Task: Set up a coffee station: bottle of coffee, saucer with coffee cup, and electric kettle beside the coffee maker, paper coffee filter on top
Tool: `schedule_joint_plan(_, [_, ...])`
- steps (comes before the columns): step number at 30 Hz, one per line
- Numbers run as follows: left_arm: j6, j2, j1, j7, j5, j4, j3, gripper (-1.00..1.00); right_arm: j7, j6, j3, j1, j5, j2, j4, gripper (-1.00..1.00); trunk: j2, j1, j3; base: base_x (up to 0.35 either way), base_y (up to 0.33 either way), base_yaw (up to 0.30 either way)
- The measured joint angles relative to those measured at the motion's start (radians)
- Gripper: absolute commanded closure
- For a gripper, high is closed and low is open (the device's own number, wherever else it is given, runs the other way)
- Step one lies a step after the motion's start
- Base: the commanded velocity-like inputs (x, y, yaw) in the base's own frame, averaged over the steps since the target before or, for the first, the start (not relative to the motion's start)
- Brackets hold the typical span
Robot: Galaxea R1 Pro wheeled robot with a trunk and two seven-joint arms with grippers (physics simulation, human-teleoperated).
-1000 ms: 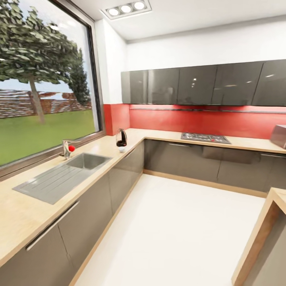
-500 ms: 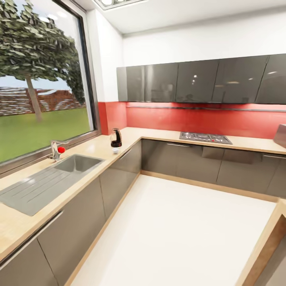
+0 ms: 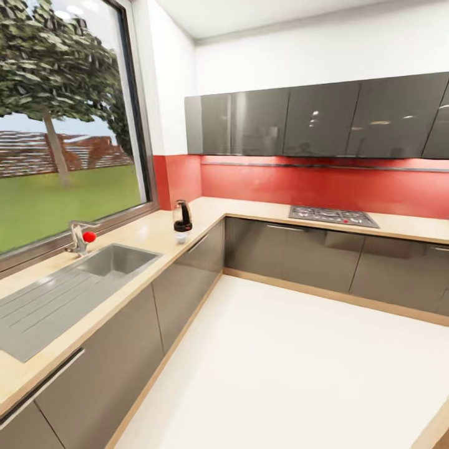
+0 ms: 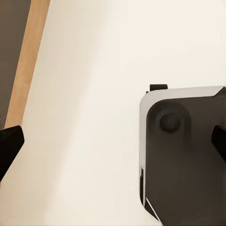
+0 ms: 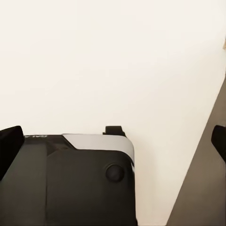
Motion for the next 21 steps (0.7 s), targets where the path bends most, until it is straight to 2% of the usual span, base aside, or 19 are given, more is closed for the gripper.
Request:
schedule_joint_plan(8, [0.0, -0.001, 0.0, 0.005, -0.003, -0.001, -0.001, -1.0, 0.0, -0.001, 0.0, 0.0, 0.0, 0.0, 0.0, -1.0, 0.0, 0.0, -0.012, 0.335, 0.0, 0.115])
schedule_joint_plan(21, [0.0, -0.002, 0.0, 0.007, -0.002, -0.005, -0.003, -1.0, 0.002, -0.001, 0.002, 0.0, 0.005, -0.006, 0.003, -1.0, 0.0, 0.0, -0.015, 0.321, -0.099, 0.009])
